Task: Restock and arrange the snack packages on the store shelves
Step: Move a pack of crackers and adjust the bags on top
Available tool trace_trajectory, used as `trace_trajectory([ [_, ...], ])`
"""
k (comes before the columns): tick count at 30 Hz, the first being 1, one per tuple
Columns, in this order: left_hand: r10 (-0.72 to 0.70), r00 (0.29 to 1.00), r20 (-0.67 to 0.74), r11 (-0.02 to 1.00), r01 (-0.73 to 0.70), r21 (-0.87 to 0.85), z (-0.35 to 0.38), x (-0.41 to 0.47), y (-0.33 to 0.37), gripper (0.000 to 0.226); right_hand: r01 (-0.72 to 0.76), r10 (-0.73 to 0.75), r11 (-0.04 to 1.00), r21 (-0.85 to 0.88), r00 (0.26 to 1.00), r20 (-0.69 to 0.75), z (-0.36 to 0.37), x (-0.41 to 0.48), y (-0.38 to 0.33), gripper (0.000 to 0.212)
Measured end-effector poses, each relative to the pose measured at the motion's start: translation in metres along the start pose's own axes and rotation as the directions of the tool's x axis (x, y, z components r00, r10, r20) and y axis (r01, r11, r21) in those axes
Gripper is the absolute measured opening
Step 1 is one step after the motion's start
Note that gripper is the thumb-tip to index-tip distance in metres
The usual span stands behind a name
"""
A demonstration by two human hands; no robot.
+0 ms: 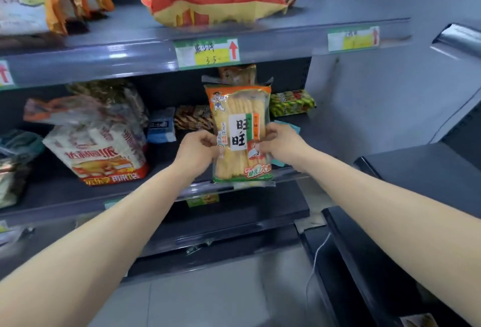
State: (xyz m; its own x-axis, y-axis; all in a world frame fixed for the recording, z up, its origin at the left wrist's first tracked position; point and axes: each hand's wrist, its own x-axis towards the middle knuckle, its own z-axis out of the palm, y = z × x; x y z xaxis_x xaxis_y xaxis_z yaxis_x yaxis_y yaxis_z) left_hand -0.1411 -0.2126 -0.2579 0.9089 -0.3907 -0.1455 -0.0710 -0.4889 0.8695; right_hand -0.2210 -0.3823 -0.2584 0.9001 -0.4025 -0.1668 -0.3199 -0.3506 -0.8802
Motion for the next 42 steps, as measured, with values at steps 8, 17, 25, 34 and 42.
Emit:
trace_trajectory([
  [8, -0.006, 0.941, -0.338, 0.995, -0.028, -0.096, 0.017, 0.069, 0.011, 0.008, 0.078, -0.079, 0.995, 0.059, 0.997, 0.019, 0.000, 0.088, -0.006, 0.033],
  [17, -0.126, 0.966, -0.226, 0.968, 0.070, -0.239, 0.057, 0.160, -0.005, 0.013, 0.035, -0.036, 0.998, -0.056, 0.999, -0.025, -0.019, 0.152, 0.012, 0.025],
  [25, -0.139, 0.965, -0.222, 0.941, 0.059, -0.333, 0.075, 0.208, -0.020, 0.011, 0.038, -0.030, 0.994, 0.101, 0.997, -0.078, -0.017, 0.204, 0.038, 0.043],
  [34, -0.144, 0.969, -0.200, 0.957, 0.085, -0.279, 0.087, 0.232, -0.039, 0.012, -0.043, 0.052, 0.994, 0.098, 0.995, -0.089, -0.009, 0.224, 0.063, 0.036],
  [42, -0.121, 0.973, -0.196, 0.962, 0.067, -0.264, 0.091, 0.239, -0.041, 0.008, -0.033, 0.034, 0.997, 0.064, 0.999, -0.018, -0.006, 0.222, 0.062, 0.050],
])
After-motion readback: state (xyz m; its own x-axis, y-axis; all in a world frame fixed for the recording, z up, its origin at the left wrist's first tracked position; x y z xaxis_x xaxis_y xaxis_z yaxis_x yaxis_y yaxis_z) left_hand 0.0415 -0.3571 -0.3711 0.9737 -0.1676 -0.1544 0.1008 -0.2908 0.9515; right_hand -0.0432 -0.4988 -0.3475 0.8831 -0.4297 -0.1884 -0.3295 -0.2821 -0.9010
